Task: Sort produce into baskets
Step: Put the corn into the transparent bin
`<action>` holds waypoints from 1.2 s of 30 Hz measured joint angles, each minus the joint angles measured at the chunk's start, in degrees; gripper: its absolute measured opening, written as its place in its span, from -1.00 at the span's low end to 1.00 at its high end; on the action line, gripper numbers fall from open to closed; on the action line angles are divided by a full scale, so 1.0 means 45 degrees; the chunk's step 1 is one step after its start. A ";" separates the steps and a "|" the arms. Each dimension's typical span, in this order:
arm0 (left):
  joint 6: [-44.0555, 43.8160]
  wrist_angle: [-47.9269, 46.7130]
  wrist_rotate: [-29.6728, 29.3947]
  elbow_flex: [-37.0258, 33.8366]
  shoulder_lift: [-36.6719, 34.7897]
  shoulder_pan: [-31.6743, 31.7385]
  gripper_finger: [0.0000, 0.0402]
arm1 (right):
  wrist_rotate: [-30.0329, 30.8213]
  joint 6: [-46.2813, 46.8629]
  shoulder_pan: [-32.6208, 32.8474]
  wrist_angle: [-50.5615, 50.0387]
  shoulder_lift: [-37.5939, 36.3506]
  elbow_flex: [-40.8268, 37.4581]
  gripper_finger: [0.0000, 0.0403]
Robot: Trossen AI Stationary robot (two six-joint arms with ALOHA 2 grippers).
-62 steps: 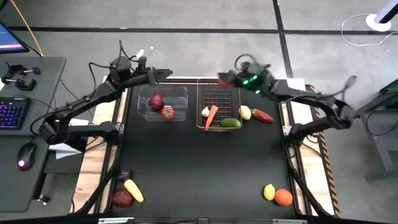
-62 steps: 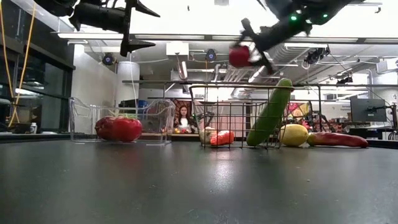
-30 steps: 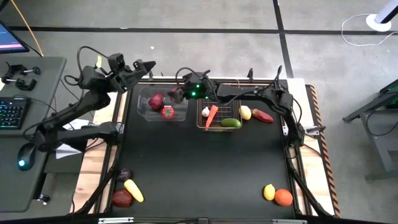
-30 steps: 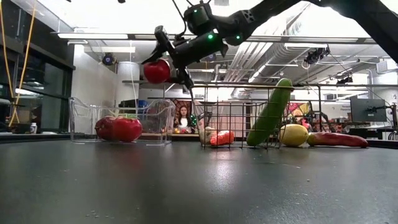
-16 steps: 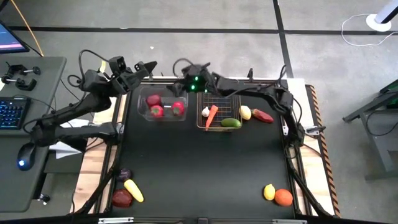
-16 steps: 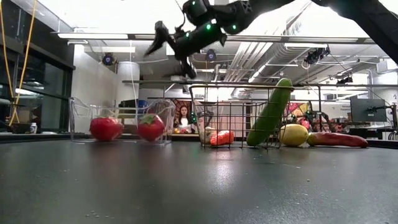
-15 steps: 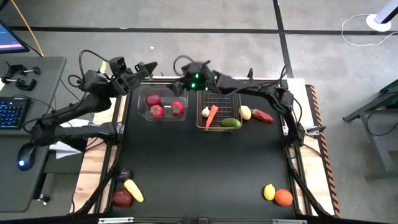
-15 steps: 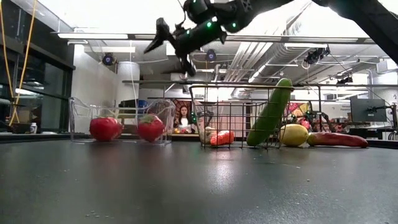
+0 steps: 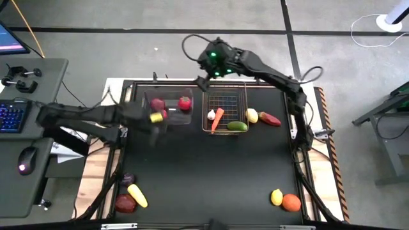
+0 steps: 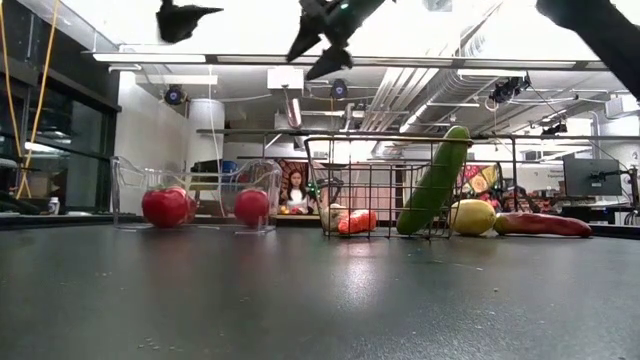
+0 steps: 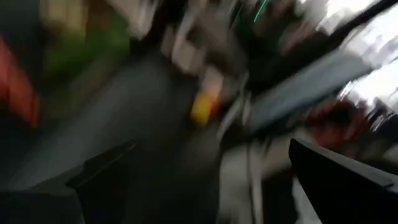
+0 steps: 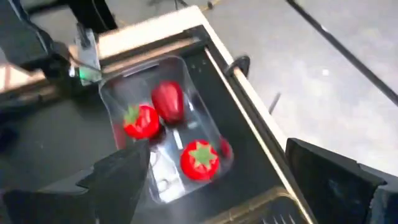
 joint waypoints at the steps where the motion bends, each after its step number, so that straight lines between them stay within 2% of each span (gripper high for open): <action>1: -0.0303 -0.1103 0.0010 0.0000 0.0135 -0.0554 0.94 | 0.0140 -0.0231 -0.0033 -0.0234 -0.0354 -0.0363 0.82; 6: -0.1444 -0.5465 0.0359 0.0000 0.0979 -0.3343 0.94 | 0.1025 -0.0762 -0.0224 -0.1029 -0.2347 -0.2250 0.82; 9: -0.1449 -0.6915 0.0590 0.0026 0.1676 -0.4716 0.94 | 0.1176 -0.0388 -0.0361 -0.0729 -0.3655 -0.3706 0.82; 12: -0.0647 -0.7854 0.0557 0.0134 0.2681 -0.5905 0.94 | 0.1191 0.0387 -0.0361 -0.0321 -0.4961 -0.5345 0.82; 19: 0.2217 -0.8641 0.0530 0.0327 0.5763 -0.8138 0.94 | 0.1822 0.2133 0.0053 0.0592 -0.7704 -0.9170 0.82; 22: 0.3180 -0.9212 0.0302 0.1203 0.6954 -0.8761 0.94 | 0.2182 0.2864 0.0275 0.0658 -0.8607 -1.0425 0.82; 25: 0.4365 -1.0129 -0.0555 0.2423 0.7828 -0.9256 0.94 | 0.2390 0.3556 0.0403 0.0672 -0.9396 -1.1320 0.82; 30: 0.5207 -1.0411 -0.0976 0.3946 0.8399 -0.9803 0.94 | 0.2775 0.4145 0.0617 0.0726 -1.0224 -1.2233 0.82; 36: 0.4452 -0.9787 -0.0674 0.4080 0.8474 -1.0352 0.94 | 0.2808 0.4377 0.0878 0.0736 -1.0511 -1.2422 0.82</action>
